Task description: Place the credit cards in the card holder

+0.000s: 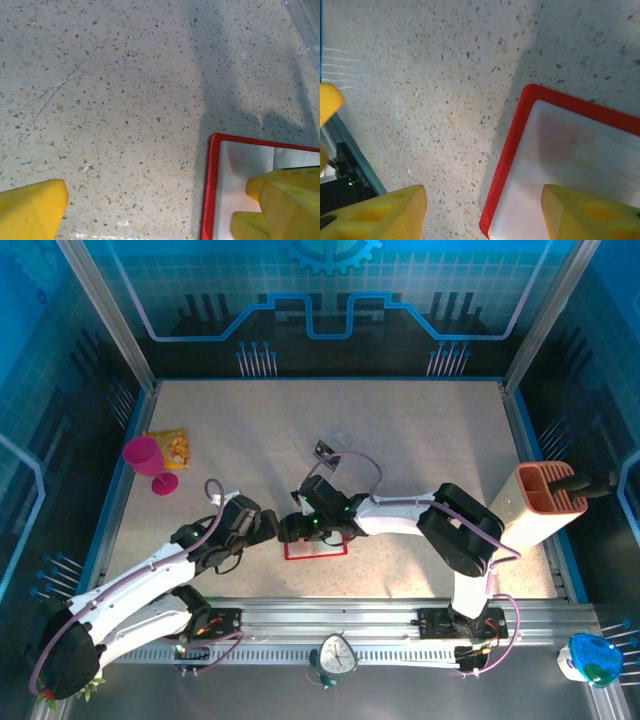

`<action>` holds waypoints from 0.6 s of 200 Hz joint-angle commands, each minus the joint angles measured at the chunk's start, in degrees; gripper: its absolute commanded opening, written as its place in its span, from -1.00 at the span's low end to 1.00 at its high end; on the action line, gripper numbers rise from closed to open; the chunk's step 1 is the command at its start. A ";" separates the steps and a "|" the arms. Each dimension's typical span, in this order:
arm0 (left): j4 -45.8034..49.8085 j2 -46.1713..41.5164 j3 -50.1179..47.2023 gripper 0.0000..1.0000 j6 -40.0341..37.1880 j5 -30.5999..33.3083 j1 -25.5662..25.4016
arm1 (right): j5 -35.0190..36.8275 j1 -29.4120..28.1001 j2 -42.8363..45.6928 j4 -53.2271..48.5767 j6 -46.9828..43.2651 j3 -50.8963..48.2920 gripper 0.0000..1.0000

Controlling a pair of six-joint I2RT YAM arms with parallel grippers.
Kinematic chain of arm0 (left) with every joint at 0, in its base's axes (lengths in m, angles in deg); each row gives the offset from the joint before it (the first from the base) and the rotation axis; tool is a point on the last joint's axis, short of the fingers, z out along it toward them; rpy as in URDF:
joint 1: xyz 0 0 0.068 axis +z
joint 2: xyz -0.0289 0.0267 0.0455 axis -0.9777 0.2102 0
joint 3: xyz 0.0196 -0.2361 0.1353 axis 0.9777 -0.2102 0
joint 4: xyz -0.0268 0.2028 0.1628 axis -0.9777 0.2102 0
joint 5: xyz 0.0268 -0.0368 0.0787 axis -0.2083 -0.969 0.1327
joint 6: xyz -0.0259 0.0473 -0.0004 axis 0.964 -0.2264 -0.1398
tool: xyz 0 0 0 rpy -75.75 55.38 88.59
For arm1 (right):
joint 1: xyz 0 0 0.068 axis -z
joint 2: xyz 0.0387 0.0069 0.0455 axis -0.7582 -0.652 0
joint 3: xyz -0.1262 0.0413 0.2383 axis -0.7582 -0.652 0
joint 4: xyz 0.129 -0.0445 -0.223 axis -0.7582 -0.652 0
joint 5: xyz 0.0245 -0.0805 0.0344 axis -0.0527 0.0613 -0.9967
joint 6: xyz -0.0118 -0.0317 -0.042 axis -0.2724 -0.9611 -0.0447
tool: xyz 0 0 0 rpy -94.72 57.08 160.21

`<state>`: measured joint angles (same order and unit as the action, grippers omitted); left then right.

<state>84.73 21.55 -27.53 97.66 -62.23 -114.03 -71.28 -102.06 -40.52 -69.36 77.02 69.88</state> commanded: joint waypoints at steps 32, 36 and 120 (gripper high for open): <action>-1.04 1.30 1.38 0.98 -0.72 -1.54 0.16 | -1.64 4.86 9.66 -1.17 -1.34 -1.52 0.25; -1.23 1.45 1.29 0.98 -0.71 -1.75 0.17 | -1.54 5.19 10.14 -1.68 -1.65 -1.51 0.25; -5.25 7.23 1.33 0.99 -0.93 -5.90 0.14 | 7.62 13.60 11.61 -27.12 -21.07 13.43 0.24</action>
<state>81.45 27.50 -27.49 97.64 -66.14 -114.03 -68.24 -90.32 -28.07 -84.94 65.39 76.54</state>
